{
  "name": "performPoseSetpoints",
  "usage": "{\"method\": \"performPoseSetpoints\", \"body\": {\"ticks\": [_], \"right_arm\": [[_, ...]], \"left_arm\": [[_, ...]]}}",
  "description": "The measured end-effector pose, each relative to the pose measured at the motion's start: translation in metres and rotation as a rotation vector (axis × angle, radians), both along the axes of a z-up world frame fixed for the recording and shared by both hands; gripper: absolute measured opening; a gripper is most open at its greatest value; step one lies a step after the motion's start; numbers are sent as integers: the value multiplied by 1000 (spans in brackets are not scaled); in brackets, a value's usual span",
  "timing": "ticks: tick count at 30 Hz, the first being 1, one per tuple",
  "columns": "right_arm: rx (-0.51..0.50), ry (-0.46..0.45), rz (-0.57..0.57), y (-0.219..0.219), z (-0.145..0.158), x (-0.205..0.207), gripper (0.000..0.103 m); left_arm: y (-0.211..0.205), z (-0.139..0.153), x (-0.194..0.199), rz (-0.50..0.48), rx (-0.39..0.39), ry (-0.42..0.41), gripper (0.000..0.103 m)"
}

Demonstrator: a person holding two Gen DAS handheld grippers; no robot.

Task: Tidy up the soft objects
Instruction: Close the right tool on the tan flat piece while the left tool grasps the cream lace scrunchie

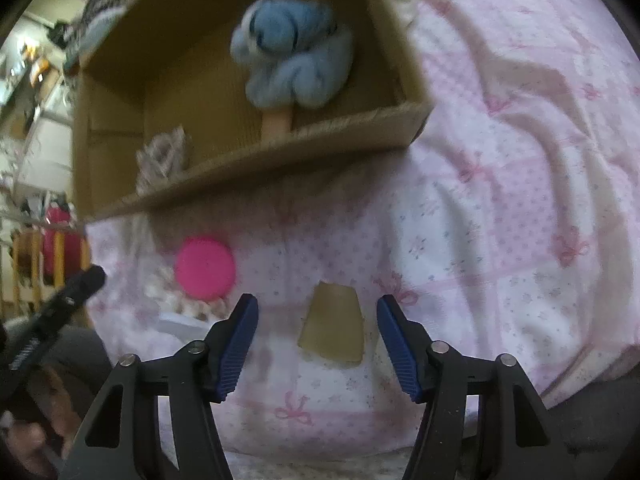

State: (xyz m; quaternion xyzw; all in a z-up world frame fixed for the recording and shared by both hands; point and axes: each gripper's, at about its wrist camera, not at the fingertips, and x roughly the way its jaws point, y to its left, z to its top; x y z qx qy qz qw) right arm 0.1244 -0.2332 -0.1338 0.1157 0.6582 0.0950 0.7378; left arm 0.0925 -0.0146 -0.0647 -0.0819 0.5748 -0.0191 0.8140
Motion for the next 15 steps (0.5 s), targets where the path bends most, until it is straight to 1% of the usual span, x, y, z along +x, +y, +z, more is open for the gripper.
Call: {"method": "performPoseSetpoints", "body": {"ticks": [2,3,5,6,7,8,10,12,14,15], "right_arm": [[-31,20,30,6,-7,0,45],[-52,20,42,9,-9,-1,43],[-83,10,58,12,-9,-3,32],[-91,4,61,13,-9,-3,29],[-97,-9,59,14,-6,-4,17],[-94,-23,65,15,-3,-5,10],[-67,-62,68,19,6,-6,9],[-54,-102,62,20,14,-9,9],[-22,-130,44,16,21,-12,9],[-7,-141,36,15,25,-13,9]], "left_arm": [[-4,-4,2,-14,-19,14,65],[-6,-7,3,-22,-35,26,65],[-10,-16,6,-39,-75,60,65],[-13,-21,8,-47,-95,78,65],[-15,-25,10,-53,-105,89,62],[-18,-28,11,-59,-118,99,57],[-23,-35,14,-73,-147,118,51],[-25,-38,15,-77,-173,130,49],[-26,-43,16,-73,-215,145,49],[-28,-46,17,-74,-230,154,46]]}}
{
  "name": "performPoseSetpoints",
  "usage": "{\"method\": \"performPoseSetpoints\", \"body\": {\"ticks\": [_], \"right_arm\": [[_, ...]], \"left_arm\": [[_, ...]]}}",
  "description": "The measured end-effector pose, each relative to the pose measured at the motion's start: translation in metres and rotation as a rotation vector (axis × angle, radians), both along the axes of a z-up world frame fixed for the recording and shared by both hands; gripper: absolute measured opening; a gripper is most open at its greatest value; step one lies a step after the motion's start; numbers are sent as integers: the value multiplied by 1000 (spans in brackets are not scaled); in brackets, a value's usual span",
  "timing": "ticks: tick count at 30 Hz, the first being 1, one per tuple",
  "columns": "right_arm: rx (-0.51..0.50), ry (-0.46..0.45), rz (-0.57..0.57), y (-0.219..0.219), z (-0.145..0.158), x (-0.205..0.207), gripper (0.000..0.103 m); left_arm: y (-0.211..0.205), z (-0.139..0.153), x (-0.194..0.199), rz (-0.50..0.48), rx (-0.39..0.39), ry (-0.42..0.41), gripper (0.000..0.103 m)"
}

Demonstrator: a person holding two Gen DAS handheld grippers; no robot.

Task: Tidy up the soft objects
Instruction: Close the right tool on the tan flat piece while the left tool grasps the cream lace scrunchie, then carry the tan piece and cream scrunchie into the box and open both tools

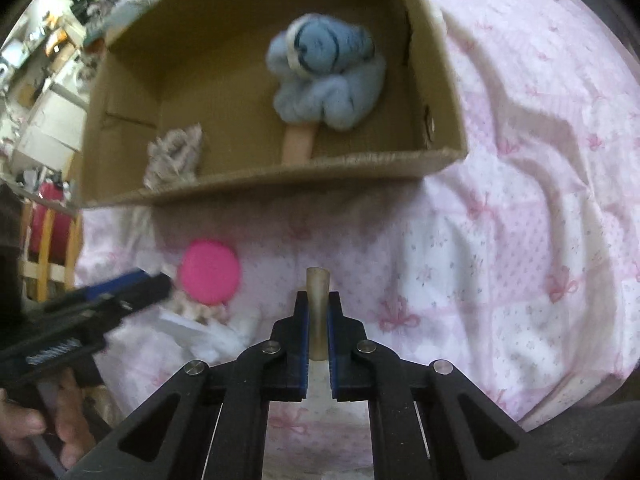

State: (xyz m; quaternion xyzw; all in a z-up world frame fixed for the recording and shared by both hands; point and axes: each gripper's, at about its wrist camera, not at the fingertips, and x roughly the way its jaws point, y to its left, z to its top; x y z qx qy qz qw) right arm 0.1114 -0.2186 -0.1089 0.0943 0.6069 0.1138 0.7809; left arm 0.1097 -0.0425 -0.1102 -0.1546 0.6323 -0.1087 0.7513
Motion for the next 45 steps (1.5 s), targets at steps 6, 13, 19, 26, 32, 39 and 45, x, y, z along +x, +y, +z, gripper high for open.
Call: {"method": "performPoseSetpoints", "body": {"ticks": [6,13,19,26,32,39,45], "right_arm": [[37,-29,-17,-3,9,-2,9],[72,-56,-11,-19,25,1,9],[116,-99,8,-23,40,-7,9],[104,-100,21,-14,40,-7,9],[138,-128,21,-12,43,-7,9],[177,-241,30,-11,66,-11,9],[153,-380,21,-14,94,-15,9]], "left_arm": [[-3,-5,0,-7,-34,9,11],[13,23,-10,26,22,-82,9],[32,42,-20,70,137,-166,9],[34,41,-20,92,175,-156,9],[35,63,-30,126,267,-255,9],[38,91,-43,170,290,-374,9],[37,115,-39,173,271,-438,9]]}}
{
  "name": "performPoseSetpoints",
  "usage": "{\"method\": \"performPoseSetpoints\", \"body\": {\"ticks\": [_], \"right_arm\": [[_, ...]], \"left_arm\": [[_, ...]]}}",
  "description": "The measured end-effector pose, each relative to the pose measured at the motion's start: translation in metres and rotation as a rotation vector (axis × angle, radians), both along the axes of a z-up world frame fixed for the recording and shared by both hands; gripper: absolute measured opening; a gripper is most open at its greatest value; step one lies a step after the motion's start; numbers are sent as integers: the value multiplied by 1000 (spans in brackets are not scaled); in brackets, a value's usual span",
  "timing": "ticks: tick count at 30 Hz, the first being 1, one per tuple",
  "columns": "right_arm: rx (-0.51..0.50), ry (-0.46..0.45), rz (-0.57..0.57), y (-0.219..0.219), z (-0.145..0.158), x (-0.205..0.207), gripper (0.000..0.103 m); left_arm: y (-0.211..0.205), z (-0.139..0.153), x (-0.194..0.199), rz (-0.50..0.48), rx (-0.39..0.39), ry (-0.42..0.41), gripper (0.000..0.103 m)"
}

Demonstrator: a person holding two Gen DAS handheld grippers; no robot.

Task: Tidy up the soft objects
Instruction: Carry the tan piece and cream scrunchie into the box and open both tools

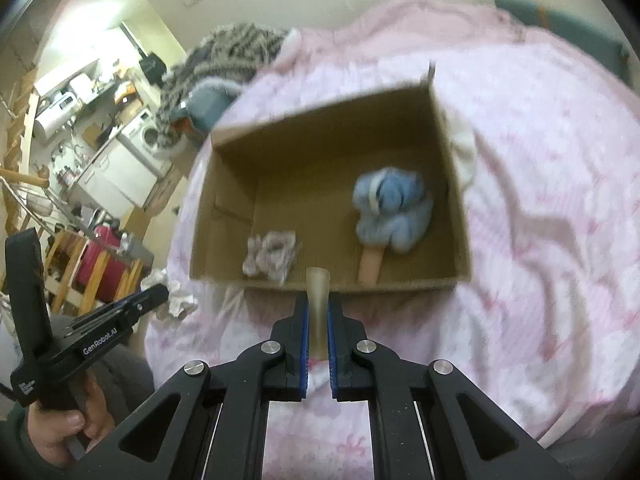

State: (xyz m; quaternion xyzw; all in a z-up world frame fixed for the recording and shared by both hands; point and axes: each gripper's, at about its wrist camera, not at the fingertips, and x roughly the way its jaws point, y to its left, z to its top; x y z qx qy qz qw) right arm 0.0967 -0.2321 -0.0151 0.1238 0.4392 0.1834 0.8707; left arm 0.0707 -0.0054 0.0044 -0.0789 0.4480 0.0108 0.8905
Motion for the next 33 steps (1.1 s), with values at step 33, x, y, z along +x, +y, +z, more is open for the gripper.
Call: {"method": "performPoseSetpoints", "body": {"ticks": [33], "right_arm": [[33,21,-44,-6,-21,70,10]], "left_arm": [[-6,-13,90,-65,-38,-58,9]]}}
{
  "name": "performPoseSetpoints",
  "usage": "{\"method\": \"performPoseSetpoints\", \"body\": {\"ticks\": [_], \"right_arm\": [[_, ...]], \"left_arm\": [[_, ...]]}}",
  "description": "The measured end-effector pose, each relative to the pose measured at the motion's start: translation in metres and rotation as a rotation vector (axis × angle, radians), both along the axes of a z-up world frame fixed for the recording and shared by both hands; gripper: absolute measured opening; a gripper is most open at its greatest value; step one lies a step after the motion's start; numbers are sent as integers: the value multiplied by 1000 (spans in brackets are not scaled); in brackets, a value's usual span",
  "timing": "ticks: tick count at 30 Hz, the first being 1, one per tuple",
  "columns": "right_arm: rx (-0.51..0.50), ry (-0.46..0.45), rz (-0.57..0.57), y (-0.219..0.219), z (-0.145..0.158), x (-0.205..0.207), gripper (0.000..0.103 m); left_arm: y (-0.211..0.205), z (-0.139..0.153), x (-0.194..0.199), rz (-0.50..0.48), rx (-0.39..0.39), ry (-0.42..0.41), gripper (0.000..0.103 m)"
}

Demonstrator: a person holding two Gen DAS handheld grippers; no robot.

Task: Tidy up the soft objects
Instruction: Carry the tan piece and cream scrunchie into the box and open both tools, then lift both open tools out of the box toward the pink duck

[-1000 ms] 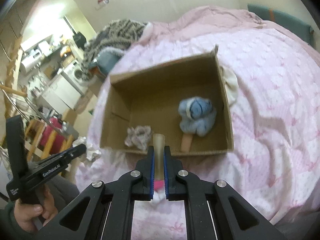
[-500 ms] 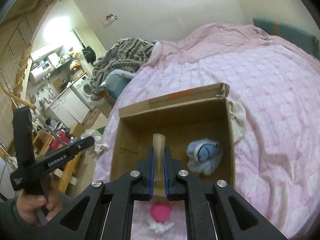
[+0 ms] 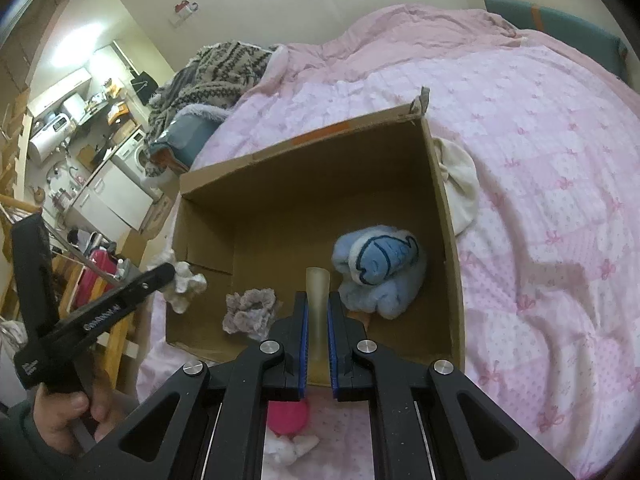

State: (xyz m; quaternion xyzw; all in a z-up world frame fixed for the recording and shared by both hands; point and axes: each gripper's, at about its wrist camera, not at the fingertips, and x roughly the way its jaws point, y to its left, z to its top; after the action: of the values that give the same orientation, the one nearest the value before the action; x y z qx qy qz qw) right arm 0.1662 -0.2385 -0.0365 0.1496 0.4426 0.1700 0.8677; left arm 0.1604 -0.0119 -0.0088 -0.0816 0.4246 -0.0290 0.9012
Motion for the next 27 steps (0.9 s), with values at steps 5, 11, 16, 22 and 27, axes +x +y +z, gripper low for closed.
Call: {"method": "performPoseSetpoints", "body": {"ticks": [5,11,16,22,27], "right_arm": [[-16,12,9,4,-4,1,10],[-17,10,14,6,-6,2,10],[-8,11,12,5,-5,2,10],[-4,9,11,3,-5,1,22],[36,9,-15,-3,-3,1,66]], "left_arm": [[-1,0,-2,-16,3,-3,9],[-7,-5,0,-50,-3,16,12],[-13,-9,-1,-68,25,35,22],[-12,-4,-5,-41,54,-4,69],[-10,-4,-4,-24,71,5,70]]}}
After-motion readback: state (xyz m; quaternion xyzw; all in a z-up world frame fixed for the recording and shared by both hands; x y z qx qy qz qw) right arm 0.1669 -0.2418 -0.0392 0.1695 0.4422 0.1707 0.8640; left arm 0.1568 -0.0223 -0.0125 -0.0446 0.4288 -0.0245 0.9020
